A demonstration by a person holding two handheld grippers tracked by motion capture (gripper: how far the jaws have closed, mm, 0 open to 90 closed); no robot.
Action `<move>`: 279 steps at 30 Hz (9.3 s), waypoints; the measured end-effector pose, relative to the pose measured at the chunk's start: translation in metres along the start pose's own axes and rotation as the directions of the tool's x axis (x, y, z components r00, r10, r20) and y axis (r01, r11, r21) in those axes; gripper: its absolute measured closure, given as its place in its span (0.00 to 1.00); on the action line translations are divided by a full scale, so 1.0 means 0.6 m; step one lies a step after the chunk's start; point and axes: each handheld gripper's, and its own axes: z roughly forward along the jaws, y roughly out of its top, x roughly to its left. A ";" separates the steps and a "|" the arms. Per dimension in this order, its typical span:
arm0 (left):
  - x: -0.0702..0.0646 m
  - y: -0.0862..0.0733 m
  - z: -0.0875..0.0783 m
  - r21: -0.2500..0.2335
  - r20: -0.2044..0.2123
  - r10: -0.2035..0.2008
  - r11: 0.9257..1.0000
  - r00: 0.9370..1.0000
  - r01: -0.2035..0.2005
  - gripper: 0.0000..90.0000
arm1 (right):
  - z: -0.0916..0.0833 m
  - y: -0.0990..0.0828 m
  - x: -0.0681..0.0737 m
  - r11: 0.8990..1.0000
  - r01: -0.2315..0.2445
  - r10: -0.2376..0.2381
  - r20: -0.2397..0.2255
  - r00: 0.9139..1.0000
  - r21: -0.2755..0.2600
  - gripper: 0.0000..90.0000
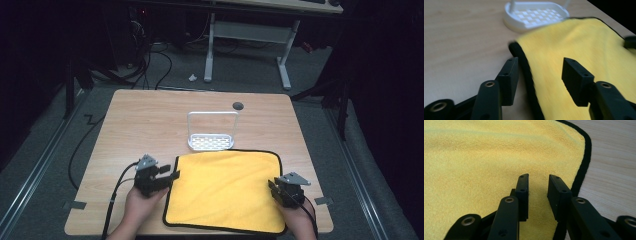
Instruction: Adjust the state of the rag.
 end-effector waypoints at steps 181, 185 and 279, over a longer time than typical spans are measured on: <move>0.158 0.038 -0.128 -0.180 -0.073 -0.188 0.968 0.979 0.173 0.96 | -0.039 0.194 0.581 0.841 0.354 -0.526 -0.465 0.712 -0.409 0.93; 0.133 0.047 -0.102 -0.163 -0.062 -0.163 0.975 0.985 0.151 0.96 | -0.048 0.189 0.552 0.846 0.348 -0.514 -0.447 0.732 -0.404 0.93; -0.100 -0.016 0.033 0.049 0.006 0.132 0.990 0.991 -0.132 0.60 | -0.066 -0.017 0.163 0.966 0.196 -0.229 -0.203 0.952 -0.170 0.67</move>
